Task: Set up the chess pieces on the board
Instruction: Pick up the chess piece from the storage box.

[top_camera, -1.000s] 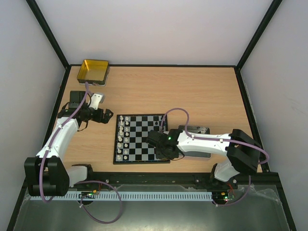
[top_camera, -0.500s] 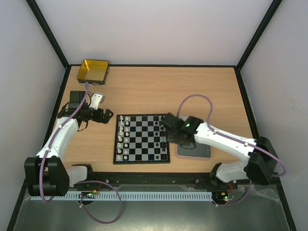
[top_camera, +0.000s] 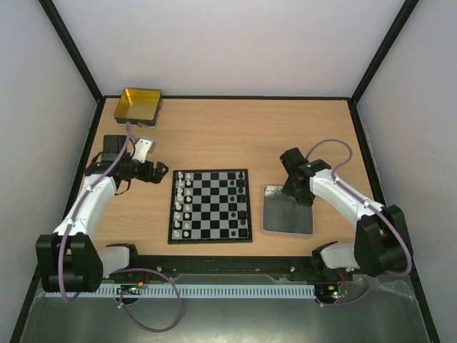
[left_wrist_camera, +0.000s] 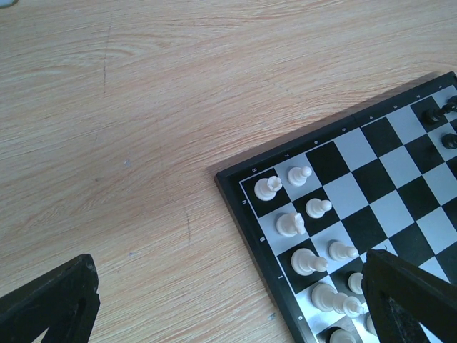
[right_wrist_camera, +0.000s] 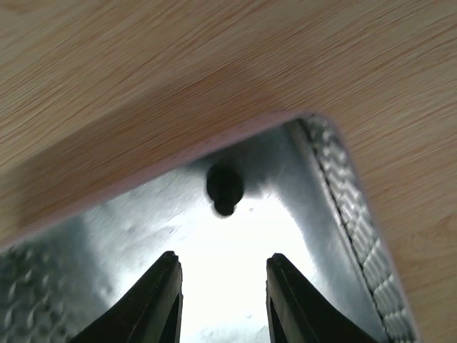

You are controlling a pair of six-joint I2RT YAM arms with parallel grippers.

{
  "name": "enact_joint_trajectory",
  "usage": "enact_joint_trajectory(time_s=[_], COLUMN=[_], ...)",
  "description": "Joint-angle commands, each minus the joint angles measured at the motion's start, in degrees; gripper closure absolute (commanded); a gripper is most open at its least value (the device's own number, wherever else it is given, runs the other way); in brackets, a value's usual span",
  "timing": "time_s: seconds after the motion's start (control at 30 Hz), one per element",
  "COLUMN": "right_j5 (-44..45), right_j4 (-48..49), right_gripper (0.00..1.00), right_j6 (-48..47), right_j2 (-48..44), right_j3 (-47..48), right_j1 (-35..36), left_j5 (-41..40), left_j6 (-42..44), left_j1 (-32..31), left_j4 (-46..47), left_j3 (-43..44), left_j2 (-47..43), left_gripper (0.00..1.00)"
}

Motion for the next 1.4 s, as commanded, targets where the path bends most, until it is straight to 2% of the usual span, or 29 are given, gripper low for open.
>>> enact_joint_trajectory(time_s=[0.0,0.7,1.07,1.37], right_j5=[-2.18,-2.24,-1.47,0.43], right_j4=[4.27,11.28,13.04,12.93], right_gripper=[0.68,0.7,0.87,0.91], right_j6=[-4.43,-5.96,-6.13,-6.41], right_j2=[2.26,5.97,6.36,5.77], right_j3=[-2.04,-5.1,-6.12,-6.52], right_j1=[-5.52,-8.09,-8.18,-8.16], left_j5=[1.23,1.01,0.9,0.93], left_j6=[0.78,0.7,0.71,0.7], left_j1=[0.24,0.02,0.02,0.02], left_j4=[-0.8,-0.8,-0.81,-0.78], left_j3=[0.3,0.42,0.37,0.38], left_j2=[-0.53,-0.3,-0.37,-0.32], left_gripper=[0.01,0.01,0.01,0.01])
